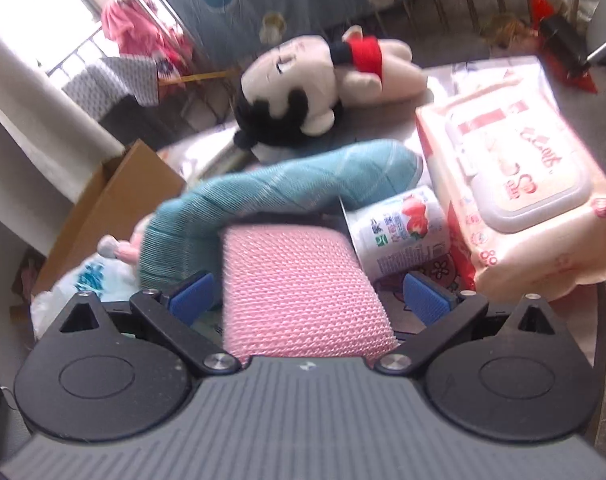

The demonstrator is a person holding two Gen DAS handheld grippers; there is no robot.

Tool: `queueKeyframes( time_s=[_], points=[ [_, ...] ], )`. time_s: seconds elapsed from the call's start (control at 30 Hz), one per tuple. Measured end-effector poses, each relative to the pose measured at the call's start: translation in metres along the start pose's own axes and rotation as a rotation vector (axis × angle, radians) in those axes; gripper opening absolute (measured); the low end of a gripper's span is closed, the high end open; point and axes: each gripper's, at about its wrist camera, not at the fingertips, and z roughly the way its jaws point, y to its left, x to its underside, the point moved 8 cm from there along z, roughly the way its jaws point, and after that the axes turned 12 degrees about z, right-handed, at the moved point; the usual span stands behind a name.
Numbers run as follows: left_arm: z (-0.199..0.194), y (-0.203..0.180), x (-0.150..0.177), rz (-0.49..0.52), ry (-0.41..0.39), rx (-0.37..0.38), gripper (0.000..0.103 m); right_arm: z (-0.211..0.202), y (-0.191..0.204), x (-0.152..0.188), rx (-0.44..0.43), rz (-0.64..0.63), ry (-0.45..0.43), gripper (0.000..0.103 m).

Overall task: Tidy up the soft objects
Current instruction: 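Grasp the pink knitted sponge with the right tool and lift it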

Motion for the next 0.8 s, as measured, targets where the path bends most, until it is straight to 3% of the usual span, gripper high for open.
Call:
queueKeyframes(
  time_s=[0.07,0.17,0.33,0.43,0.63,0.8],
  points=[
    [0.0,0.0,0.0,-0.002,-0.001,0.001,0.04,0.005,0.001,0.005,-0.008,0.009,0.034,0.083],
    [0.0,0.0,0.0,-0.002,-0.002,-0.002,0.04,-0.003,0.004,0.011,0.008,0.004,0.007,0.08],
    [-0.002,0.0,0.002,-0.008,-0.002,0.001,0.039,-0.039,0.005,0.034,0.042,-0.004,-0.07,0.079],
    [-0.001,0.001,0.002,-0.016,-0.003,0.005,0.039,-0.066,0.001,0.067,0.058,-0.01,-0.096,0.079],
    [0.0,-0.001,0.0,-0.003,-0.003,-0.007,0.04,-0.06,-0.022,0.14,0.167,-0.007,-0.009,0.081],
    [0.001,-0.001,-0.001,-0.008,-0.004,-0.014,0.041,-0.043,-0.021,0.152,0.244,-0.084,0.014,0.086]
  ],
)
